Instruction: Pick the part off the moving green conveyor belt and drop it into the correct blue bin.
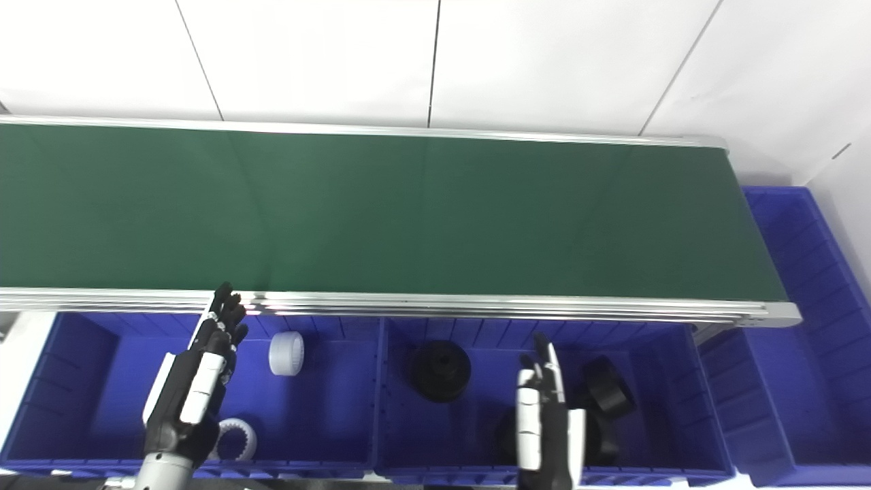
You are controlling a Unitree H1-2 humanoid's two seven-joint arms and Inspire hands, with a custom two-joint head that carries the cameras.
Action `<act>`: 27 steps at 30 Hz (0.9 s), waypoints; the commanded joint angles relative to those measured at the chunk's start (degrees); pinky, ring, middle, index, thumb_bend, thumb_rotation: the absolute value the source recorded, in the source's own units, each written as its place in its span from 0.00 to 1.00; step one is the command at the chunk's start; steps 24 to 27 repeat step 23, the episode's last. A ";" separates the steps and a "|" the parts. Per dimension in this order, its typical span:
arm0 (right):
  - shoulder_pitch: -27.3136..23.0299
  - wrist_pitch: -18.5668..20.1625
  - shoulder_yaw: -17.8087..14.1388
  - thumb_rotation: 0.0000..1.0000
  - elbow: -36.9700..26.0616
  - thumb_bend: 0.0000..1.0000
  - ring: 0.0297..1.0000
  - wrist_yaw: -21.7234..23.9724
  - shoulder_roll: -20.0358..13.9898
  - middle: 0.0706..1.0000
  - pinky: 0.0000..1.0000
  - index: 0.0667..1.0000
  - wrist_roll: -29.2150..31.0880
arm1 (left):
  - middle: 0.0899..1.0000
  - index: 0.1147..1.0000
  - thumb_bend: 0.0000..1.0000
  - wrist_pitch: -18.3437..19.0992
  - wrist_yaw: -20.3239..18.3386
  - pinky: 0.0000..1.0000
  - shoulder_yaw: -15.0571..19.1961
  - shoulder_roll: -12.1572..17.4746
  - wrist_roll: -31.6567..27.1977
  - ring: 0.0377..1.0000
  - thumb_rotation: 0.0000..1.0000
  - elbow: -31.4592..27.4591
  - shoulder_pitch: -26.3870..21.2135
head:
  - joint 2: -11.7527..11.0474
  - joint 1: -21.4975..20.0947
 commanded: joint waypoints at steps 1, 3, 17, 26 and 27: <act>-2.69 -6.24 0.90 1.00 0.96 0.63 0.96 -2.64 1.60 0.99 0.97 1.00 -3.36 | 1.00 1.00 0.75 -3.57 0.23 1.00 0.14 -0.37 -0.13 1.00 0.81 -0.64 0.20 | -0.27 0.30; -3.09 -7.20 1.61 1.00 2.55 0.62 0.96 -4.60 0.48 0.99 0.97 0.99 -5.87 | 1.00 1.00 0.75 -4.76 0.15 1.00 0.42 -0.30 -0.29 1.00 0.80 -0.12 0.19 | -0.27 0.30; -3.86 -7.35 9.16 1.00 4.95 0.65 0.98 -13.09 -6.18 1.00 0.97 1.00 -8.39 | 1.00 1.00 0.71 -12.38 3.09 1.00 1.12 -2.04 3.03 1.00 0.86 1.34 2.00 | -1.17 1.62; -4.32 -7.34 11.72 1.00 4.88 0.64 0.98 -13.73 -8.96 1.00 0.97 0.99 -6.71 | 1.00 1.00 0.70 -12.31 4.59 1.00 1.36 -3.47 2.89 1.00 0.88 1.64 2.21 | -1.09 2.75; -4.32 -7.34 11.72 1.00 4.88 0.64 0.98 -13.73 -8.96 1.00 0.97 0.99 -6.71 | 1.00 1.00 0.70 -12.31 4.59 1.00 1.36 -3.47 2.89 1.00 0.88 1.64 2.21 | -1.09 2.75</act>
